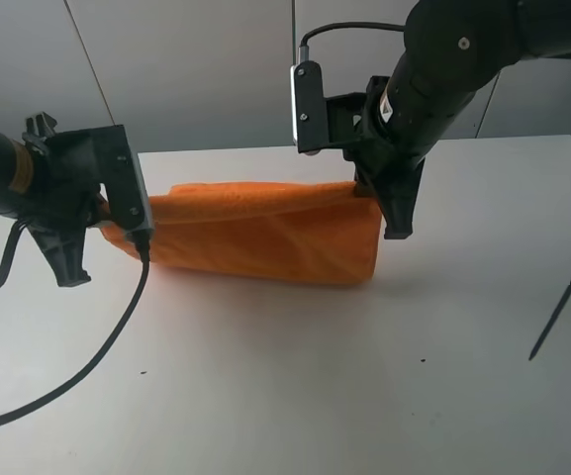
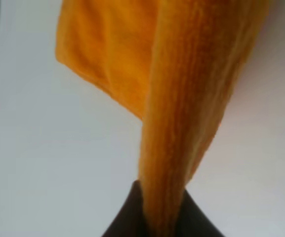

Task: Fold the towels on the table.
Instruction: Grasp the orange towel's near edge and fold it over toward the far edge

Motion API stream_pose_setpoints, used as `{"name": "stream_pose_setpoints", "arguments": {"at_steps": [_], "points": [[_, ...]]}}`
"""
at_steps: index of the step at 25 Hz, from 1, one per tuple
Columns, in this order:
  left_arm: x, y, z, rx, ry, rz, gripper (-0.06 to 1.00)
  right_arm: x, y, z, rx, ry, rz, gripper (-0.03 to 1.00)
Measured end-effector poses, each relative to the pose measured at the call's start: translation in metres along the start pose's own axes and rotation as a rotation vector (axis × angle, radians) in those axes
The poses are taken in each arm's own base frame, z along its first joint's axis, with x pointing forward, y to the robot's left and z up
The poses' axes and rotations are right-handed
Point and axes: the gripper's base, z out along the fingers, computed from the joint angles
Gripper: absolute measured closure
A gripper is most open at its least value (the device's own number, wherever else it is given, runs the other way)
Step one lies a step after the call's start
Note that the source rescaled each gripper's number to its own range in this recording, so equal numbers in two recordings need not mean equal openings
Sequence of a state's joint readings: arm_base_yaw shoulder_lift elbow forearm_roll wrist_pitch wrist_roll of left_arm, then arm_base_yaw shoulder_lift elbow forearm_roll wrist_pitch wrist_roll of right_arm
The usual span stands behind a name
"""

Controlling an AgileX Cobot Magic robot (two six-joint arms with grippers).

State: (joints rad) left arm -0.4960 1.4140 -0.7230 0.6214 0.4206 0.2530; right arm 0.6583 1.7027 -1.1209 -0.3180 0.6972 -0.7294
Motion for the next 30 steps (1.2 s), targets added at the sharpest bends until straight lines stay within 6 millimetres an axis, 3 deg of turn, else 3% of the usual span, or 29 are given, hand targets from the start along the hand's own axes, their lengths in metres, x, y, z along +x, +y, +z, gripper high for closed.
{"name": "stream_pose_setpoints", "arguments": {"at_steps": [5,18,30], "points": [[0.007,0.023,0.004,-0.054,-0.001,-0.053,0.94,-0.009,-0.009,0.008,0.031,-0.012,-0.018,0.97],[-0.013,0.044,0.053,-0.030,0.056,-0.014,0.94,-0.010,-0.018,0.018,0.125,0.010,-0.084,0.97],[-0.019,0.047,0.096,0.005,0.078,0.006,0.94,-0.013,-0.013,0.076,0.151,0.086,-0.121,0.97]]}}
